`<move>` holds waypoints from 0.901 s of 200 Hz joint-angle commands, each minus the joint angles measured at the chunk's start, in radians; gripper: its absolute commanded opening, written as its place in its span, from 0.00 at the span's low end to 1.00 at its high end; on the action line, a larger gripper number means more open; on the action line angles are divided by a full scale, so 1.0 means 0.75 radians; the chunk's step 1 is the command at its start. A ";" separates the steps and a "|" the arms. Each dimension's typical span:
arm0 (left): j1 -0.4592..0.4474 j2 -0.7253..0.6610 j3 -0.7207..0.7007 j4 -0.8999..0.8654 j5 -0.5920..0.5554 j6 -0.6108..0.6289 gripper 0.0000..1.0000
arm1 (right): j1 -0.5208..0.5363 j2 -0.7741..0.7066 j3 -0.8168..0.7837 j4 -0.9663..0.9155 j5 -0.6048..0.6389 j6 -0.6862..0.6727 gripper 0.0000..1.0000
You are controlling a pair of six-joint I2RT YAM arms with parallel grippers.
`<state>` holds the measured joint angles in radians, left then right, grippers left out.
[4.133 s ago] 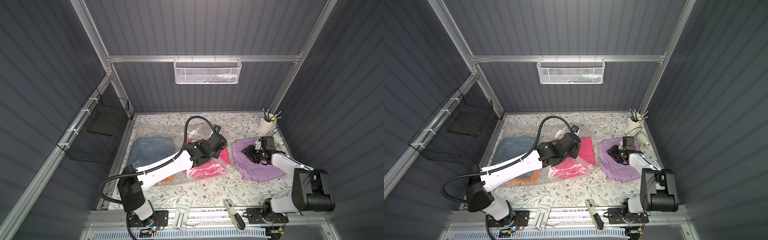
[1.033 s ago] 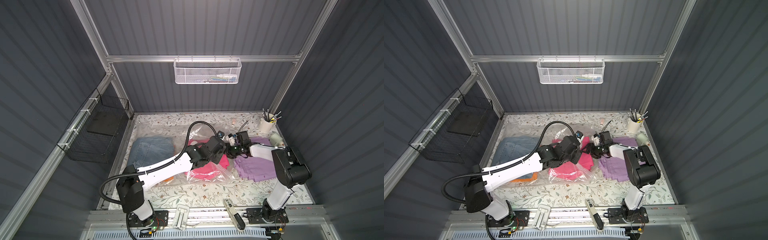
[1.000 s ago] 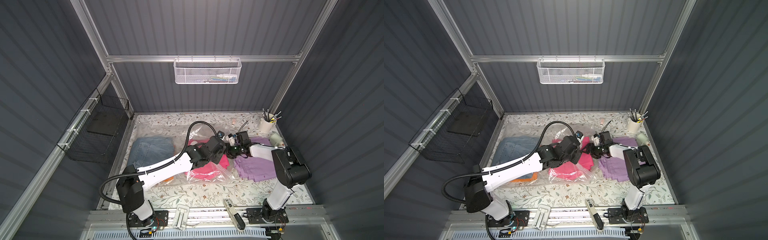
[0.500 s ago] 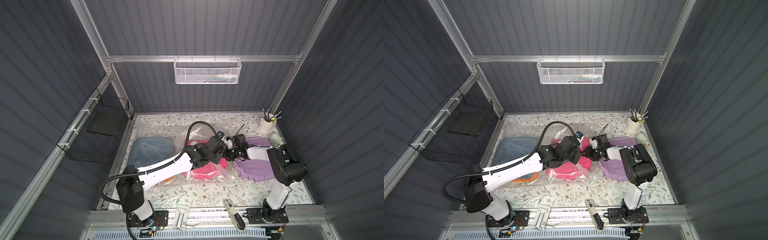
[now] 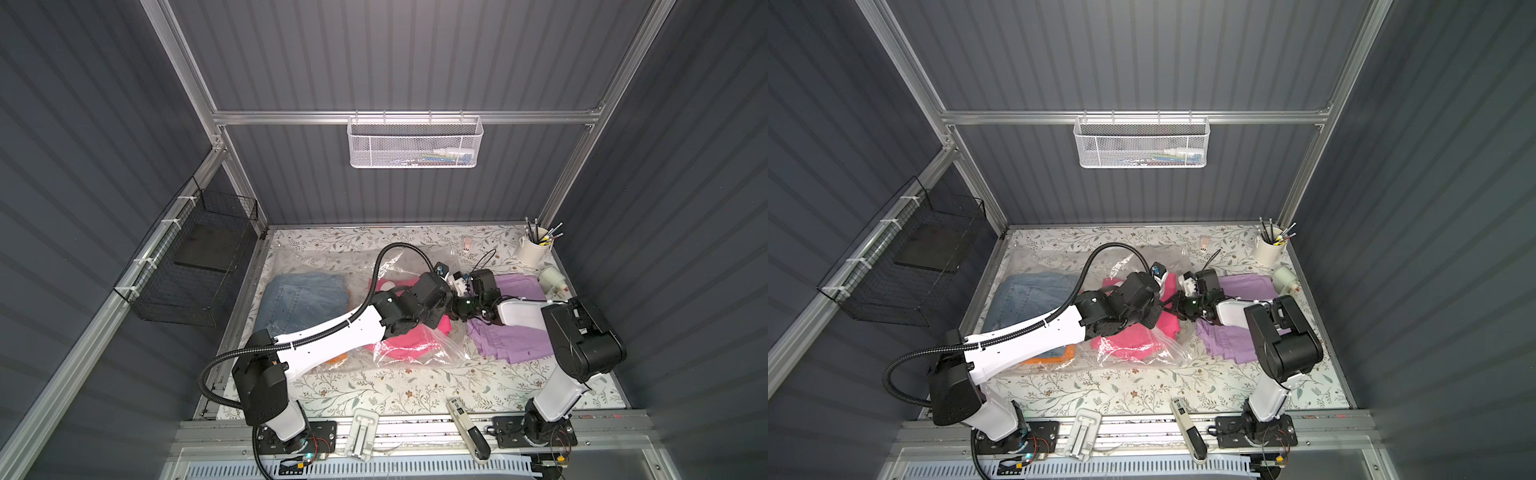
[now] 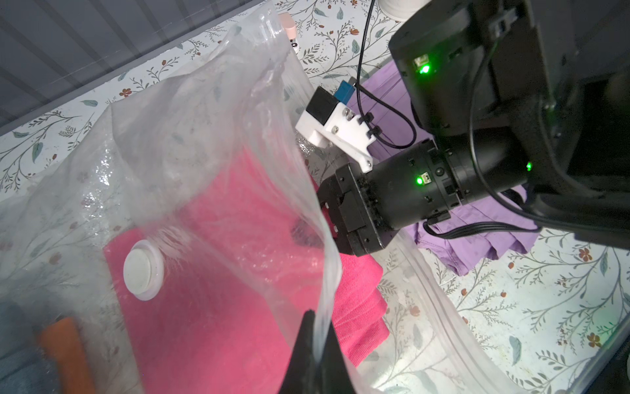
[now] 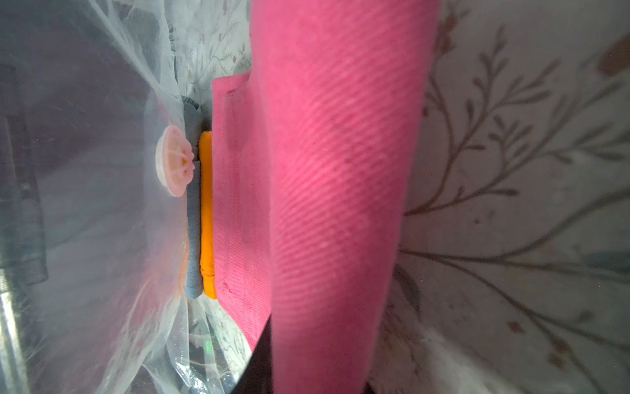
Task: Take the trousers out of the vacuum bag
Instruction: Take out the trousers from the vacuum bag.
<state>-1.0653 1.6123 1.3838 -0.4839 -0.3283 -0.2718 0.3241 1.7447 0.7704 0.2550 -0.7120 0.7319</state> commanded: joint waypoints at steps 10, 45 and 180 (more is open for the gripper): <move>0.007 -0.017 -0.011 -0.010 0.003 0.017 0.00 | 0.008 0.065 -0.028 0.134 -0.036 0.044 0.37; 0.008 -0.014 -0.011 -0.010 0.002 0.020 0.00 | 0.012 0.136 -0.040 0.170 -0.018 0.063 0.44; 0.007 0.000 -0.022 0.002 -0.021 0.012 0.00 | 0.014 -0.069 -0.035 0.159 -0.037 0.107 0.02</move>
<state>-1.0653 1.6123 1.3811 -0.4820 -0.3317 -0.2718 0.3347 1.7557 0.7269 0.3927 -0.7246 0.8116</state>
